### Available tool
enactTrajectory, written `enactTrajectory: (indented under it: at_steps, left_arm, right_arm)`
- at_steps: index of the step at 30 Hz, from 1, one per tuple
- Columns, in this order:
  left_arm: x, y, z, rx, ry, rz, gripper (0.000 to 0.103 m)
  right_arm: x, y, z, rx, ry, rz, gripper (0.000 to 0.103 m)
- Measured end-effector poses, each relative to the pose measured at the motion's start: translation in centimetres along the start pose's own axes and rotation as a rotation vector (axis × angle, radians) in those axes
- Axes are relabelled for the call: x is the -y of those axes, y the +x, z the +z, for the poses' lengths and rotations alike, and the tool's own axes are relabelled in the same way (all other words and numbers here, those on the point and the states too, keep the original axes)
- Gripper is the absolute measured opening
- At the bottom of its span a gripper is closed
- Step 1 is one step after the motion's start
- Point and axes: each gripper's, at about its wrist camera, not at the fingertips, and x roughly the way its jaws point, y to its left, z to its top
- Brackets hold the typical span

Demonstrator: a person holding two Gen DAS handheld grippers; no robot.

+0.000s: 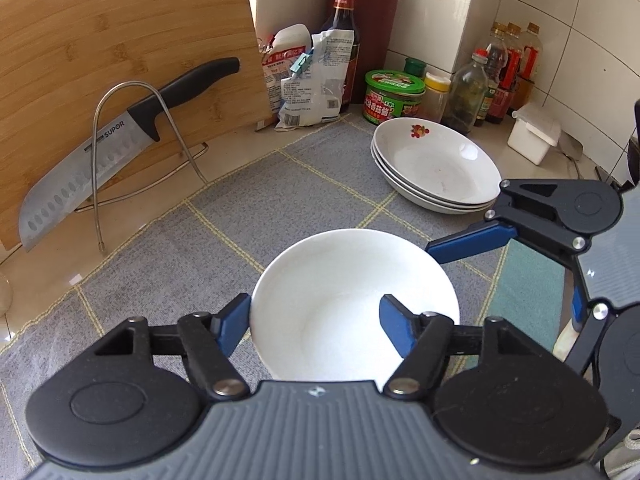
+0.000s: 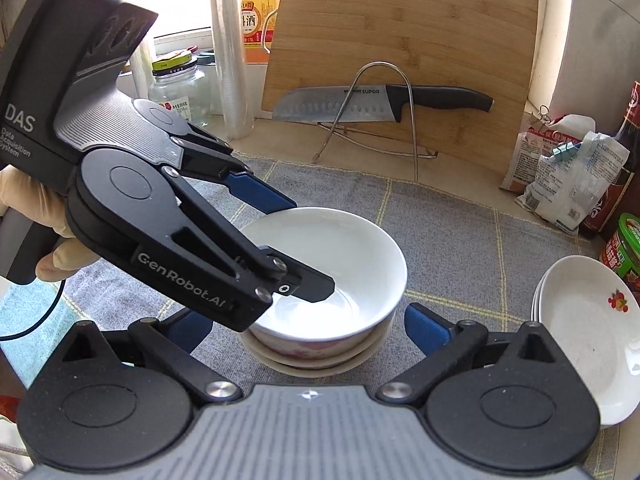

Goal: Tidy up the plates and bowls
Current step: 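Lower the pink-flower bowl into the white bowls and open the left gripper, then grip the bowl stack rims with the left and right grippers from both sides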

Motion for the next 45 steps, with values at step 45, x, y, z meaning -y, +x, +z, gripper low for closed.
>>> enactTrajectory:
  at_steps: [45]
  left_arm:
    - [3.7,-3.4,-8.4,0.018,-0.110,0.272,0.097]
  right_arm:
    - [3.9,4.7,-5.3,-0.126,-0.120,0.053,0.103]
